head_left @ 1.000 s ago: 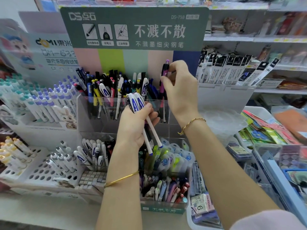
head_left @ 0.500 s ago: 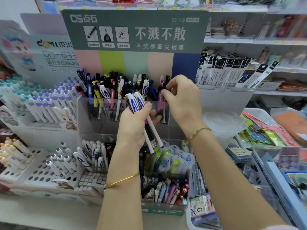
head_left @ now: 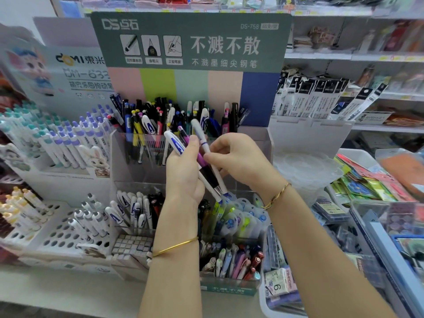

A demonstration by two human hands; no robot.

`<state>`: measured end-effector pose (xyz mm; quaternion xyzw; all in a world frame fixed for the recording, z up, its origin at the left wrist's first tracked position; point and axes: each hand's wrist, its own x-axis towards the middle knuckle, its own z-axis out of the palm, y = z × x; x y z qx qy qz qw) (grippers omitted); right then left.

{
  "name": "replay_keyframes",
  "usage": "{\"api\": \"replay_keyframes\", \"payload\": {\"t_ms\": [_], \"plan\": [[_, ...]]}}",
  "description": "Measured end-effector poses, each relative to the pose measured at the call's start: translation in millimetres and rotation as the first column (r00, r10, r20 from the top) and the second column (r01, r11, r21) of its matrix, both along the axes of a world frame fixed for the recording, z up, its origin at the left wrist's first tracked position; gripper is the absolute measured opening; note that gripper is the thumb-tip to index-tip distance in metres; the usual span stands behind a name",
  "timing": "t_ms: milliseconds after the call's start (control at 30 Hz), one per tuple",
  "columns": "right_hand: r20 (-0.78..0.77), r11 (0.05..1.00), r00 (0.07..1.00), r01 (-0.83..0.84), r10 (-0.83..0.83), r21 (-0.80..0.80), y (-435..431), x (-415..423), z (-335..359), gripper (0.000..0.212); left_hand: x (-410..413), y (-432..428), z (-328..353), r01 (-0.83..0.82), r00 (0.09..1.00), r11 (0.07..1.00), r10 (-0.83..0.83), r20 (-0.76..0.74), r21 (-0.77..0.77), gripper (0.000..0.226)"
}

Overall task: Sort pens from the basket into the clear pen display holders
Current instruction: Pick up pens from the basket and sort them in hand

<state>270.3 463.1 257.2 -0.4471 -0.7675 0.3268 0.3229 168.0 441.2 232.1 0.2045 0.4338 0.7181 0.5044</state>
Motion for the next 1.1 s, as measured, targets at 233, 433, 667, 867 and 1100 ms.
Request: {"api": "replay_keyframes", "payload": {"t_ms": [233, 433, 667, 867, 1100], "plan": [[-0.472, 0.986, 0.868, 0.169, -0.154, -0.010, 7.7, -0.7, 4.7, 0.009, -6.3, 1.1, -0.4, -0.025, 1.000, 1.000, 0.025, -0.001, 0.010, 0.026], [-0.413, 0.855, 0.873, 0.406, -0.259, 0.324, 20.9, -11.7, 15.5, 0.013, -8.7, 1.0, -0.7, -0.013, 0.999, 1.000, 0.013, 0.030, 0.014, 0.023], [-0.052, 0.770, 0.884, 0.433, -0.465, 0.468, 35.4, -17.8, 6.9, 0.013, -10.9, 2.0, -0.3, 0.013, 0.999, 1.000, -0.014, 0.032, 0.027, 0.022], [0.055, 0.807, 0.868, 0.433, -0.493, 0.402, 35.9, -17.8, 20.1, 0.030, -11.4, 0.9, 2.0, 0.025, 0.999, 1.000, -0.026, 0.039, 0.018, 0.020], [-0.038, 0.782, 0.957, 0.256, -0.286, 0.568, 32.0, -21.2, 24.0, 0.064, -10.3, -0.8, 3.6, 0.062, 0.998, 0.998, -0.063, 0.030, 0.022, 0.022]]}}
